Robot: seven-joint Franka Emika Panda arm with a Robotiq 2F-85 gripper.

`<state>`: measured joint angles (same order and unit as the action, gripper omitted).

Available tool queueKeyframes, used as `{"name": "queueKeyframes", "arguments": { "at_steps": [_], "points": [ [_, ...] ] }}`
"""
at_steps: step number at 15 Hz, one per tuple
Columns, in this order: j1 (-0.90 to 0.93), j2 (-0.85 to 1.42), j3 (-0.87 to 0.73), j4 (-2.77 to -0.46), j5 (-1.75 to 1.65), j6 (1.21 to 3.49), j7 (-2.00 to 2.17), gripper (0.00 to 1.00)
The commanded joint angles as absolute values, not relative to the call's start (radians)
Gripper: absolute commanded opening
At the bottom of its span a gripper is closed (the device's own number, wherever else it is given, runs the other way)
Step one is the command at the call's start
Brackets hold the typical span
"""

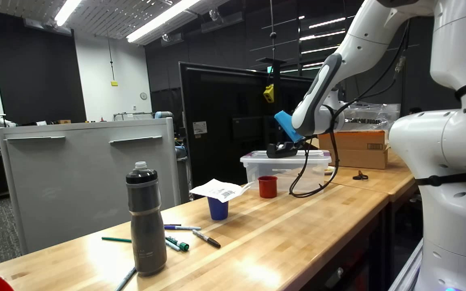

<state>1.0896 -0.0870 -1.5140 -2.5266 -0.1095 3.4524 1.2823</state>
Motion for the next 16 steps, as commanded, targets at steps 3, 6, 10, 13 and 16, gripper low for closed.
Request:
{"name": "queueKeyframes", "arguments": {
  "at_steps": [3,6,10,13,16],
  "points": [
    [1.102,-0.096,-1.516,-2.495,-0.106,3.453,1.283,1.0],
    [1.108,-0.087,-1.52,-2.479,-0.101,3.453,1.284,1.0],
    [1.122,-0.077,-1.529,-2.467,-0.097,3.453,1.284,1.0],
    [1.136,-0.068,-1.538,-2.467,-0.091,3.453,1.287,1.0],
    [1.152,-0.066,-1.548,-2.47,-0.087,3.453,1.289,1.0]
  ]
}}
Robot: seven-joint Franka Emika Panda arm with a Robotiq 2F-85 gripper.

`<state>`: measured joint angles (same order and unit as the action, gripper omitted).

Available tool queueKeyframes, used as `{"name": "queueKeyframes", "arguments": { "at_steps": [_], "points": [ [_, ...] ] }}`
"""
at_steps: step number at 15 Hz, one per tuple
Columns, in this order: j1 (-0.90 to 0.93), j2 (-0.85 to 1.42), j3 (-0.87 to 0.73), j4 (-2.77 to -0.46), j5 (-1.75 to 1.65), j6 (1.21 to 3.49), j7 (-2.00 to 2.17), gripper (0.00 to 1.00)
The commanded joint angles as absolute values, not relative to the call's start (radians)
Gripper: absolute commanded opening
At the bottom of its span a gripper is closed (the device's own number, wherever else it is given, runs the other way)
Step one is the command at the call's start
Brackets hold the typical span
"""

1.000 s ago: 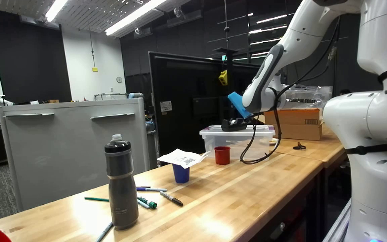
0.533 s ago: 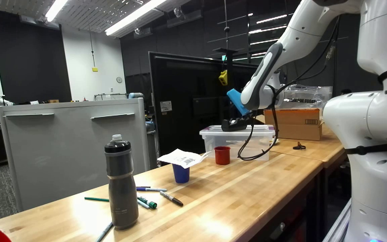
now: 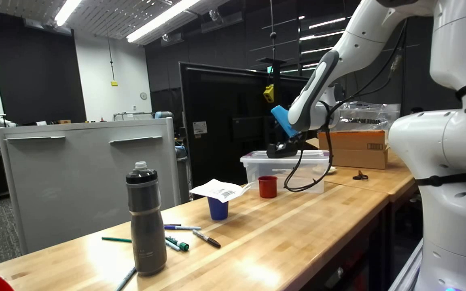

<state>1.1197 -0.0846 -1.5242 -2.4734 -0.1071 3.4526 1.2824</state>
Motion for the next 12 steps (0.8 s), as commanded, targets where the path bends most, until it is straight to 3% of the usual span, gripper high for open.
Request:
{"name": "queueKeyframes", "arguments": {
  "at_steps": [1,12],
  "points": [
    [1.159,-0.068,-1.554,-2.472,-0.086,3.453,1.29,1.0],
    [1.265,-0.08,-1.679,-2.448,-0.009,3.426,1.289,1.0]
  ]
}}
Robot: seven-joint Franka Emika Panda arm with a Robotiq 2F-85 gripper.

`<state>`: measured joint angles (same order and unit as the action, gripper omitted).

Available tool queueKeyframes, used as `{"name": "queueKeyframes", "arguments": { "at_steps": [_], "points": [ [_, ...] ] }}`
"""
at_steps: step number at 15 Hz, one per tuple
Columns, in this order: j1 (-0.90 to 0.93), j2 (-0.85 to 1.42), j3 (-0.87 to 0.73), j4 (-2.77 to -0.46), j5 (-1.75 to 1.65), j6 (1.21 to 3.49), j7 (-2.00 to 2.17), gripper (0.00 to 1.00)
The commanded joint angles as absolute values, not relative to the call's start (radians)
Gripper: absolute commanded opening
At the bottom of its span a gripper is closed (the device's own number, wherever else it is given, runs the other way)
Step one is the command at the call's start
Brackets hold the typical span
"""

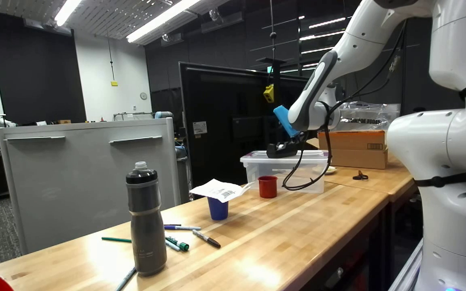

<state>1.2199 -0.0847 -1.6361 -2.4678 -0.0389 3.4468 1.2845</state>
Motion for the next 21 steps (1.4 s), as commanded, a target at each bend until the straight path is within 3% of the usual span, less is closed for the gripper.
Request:
{"name": "queueKeyframes", "arguments": {
  "at_steps": [1,15,21],
  "points": [
    [1.278,-0.079,-1.692,-2.444,-0.002,3.421,1.287,1.0],
    [1.469,-0.081,-1.888,-2.39,0.023,3.325,1.271,1.0],
    [1.546,-0.157,-1.901,-2.358,-0.015,3.268,1.245,1.0]
  ]
}}
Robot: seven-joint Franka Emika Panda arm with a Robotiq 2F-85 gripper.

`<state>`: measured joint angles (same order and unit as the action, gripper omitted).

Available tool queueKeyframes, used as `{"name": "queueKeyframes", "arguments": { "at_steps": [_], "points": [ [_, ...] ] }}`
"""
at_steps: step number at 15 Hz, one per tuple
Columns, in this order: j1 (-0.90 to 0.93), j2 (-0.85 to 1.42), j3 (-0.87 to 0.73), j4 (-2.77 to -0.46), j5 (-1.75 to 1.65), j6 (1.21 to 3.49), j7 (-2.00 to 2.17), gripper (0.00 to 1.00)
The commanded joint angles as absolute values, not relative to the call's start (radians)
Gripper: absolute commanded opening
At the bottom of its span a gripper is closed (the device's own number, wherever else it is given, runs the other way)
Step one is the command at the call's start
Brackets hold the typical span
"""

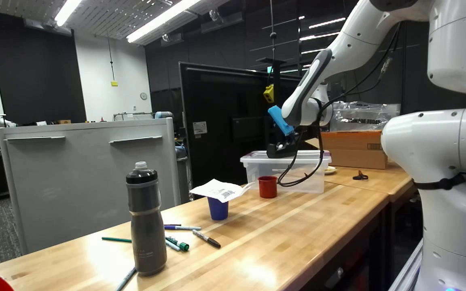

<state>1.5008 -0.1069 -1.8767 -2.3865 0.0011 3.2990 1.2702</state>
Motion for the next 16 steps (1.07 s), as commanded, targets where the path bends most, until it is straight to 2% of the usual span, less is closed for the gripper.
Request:
{"name": "queueKeyframes", "arguments": {
  "at_steps": [1,16],
  "points": [
    [1.559,-0.168,-1.906,-2.353,-0.016,3.26,1.241,1.0],
    [1.755,-0.26,-2.121,-2.277,-0.015,3.227,1.207,1.0]
  ]
}}
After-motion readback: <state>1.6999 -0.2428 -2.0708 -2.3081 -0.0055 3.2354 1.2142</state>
